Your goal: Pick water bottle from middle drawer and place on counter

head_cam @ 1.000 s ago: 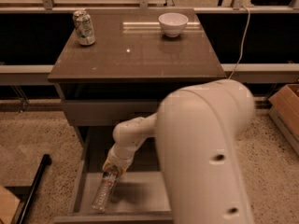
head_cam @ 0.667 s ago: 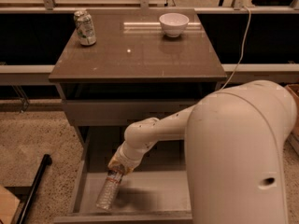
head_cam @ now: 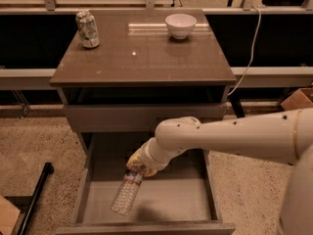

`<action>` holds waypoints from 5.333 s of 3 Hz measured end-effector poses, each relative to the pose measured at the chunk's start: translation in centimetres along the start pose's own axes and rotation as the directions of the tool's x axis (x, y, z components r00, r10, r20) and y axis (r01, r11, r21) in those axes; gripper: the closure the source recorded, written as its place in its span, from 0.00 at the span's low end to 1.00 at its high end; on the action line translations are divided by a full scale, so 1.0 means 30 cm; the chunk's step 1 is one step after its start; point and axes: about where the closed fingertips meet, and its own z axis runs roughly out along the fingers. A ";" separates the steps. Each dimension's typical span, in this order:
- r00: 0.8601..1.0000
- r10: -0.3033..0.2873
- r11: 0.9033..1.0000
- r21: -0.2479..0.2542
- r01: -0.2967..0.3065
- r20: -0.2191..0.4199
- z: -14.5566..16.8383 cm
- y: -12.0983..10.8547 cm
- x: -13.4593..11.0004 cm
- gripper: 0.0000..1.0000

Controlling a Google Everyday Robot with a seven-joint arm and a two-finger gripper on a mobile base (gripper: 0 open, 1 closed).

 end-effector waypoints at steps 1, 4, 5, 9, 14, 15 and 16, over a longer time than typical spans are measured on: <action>0.997 -0.033 0.999 -0.026 0.035 0.063 -0.203 0.013 -0.029 1.00; 0.963 -0.204 0.979 0.051 0.198 0.174 -0.822 0.151 -0.255 1.00; 0.963 -0.204 0.979 0.051 0.198 0.174 -0.814 0.149 -0.252 1.00; 0.943 0.018 0.949 -0.301 0.088 0.333 -0.985 0.366 -0.521 1.00; 0.780 0.370 0.848 -0.527 -0.061 0.504 -1.052 0.617 -1.054 1.00; 0.737 0.427 0.844 -0.523 -0.118 0.524 -1.045 0.561 -1.125 0.81; 0.701 0.459 0.846 -0.509 -0.159 0.545 -1.052 0.500 -1.157 0.59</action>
Offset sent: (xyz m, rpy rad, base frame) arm 0.0100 -0.0862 0.1795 -0.0205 -0.2444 0.0416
